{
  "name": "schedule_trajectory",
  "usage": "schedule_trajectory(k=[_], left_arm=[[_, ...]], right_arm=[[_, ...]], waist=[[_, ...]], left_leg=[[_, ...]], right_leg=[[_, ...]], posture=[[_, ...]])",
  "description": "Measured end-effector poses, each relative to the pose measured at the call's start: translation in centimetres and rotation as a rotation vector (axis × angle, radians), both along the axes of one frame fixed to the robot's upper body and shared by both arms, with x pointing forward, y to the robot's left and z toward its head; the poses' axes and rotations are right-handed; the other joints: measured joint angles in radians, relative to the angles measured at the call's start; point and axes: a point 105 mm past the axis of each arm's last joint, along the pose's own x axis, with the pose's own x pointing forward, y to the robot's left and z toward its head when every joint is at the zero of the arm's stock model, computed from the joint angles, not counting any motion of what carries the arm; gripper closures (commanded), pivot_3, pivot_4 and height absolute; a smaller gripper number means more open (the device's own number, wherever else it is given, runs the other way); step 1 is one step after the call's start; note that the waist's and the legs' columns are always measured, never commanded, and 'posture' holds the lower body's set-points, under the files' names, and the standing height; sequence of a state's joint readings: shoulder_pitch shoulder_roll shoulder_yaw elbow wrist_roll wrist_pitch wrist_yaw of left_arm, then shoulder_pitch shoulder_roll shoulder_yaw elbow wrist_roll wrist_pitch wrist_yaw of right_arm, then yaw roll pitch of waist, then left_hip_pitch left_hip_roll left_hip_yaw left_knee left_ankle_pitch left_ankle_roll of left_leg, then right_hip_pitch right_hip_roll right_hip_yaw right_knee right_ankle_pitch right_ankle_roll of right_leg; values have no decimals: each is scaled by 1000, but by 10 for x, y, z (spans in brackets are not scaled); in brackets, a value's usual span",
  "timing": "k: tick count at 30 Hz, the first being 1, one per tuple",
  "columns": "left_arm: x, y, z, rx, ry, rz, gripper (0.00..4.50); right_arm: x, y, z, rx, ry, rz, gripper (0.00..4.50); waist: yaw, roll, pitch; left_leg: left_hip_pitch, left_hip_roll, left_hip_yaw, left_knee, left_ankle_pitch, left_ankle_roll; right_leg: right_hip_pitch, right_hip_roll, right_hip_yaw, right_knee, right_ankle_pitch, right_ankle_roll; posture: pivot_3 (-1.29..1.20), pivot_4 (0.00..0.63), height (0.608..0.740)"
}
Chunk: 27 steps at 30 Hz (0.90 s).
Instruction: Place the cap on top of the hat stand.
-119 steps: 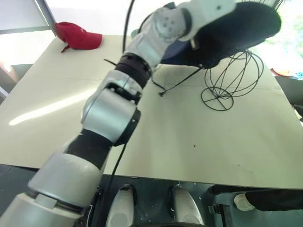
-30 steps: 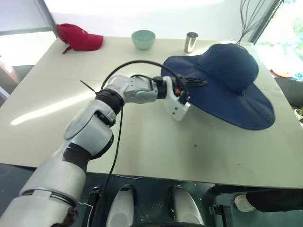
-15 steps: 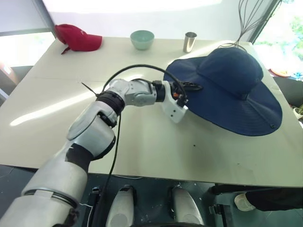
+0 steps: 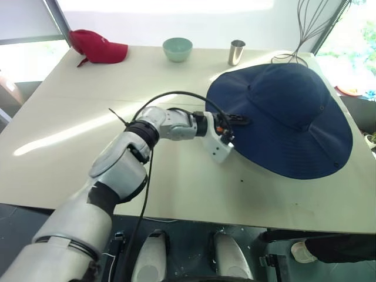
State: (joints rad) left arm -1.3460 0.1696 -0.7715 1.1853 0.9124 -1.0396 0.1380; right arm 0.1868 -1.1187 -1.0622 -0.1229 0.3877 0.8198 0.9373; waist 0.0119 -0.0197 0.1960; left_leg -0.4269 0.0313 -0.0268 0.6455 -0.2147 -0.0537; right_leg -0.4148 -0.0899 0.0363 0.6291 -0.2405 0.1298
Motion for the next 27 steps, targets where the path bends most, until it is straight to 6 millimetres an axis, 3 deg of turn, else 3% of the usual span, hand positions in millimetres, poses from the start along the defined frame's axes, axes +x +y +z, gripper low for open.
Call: schedule_trajectory(k=[8, 18, 27], left_arm=[[0, -1, 4, -49, -25, -3, 1596], [2, 27, 21, -254, -139, -25, 1596], [1, 34, 23, -362, -200, -48, 1596]], right_arm=[[-1, 0, 0, -10, 6, -4, 0], [-1, 1, 0, -17, 9, 1, 0], [0, 3, 4, -20, -9, 9, 0]], waist=[[0, 0, 0], [0, 0, 0], [1, 0, 0]], left_leg=[[0, 0, 0, 0, 0, 0], [0, 0, 0, 0, 0, 0], [0, 0, 0, 0, 0, 0]], right_leg=[[0, 0, 0, 0, 0, 0], [0, 0, 0, 0, 1, 1], [0, 0, 0, 0, 1, 1]], posture=[[0, 150, 739], [0, 150, 739], [0, 150, 739]])
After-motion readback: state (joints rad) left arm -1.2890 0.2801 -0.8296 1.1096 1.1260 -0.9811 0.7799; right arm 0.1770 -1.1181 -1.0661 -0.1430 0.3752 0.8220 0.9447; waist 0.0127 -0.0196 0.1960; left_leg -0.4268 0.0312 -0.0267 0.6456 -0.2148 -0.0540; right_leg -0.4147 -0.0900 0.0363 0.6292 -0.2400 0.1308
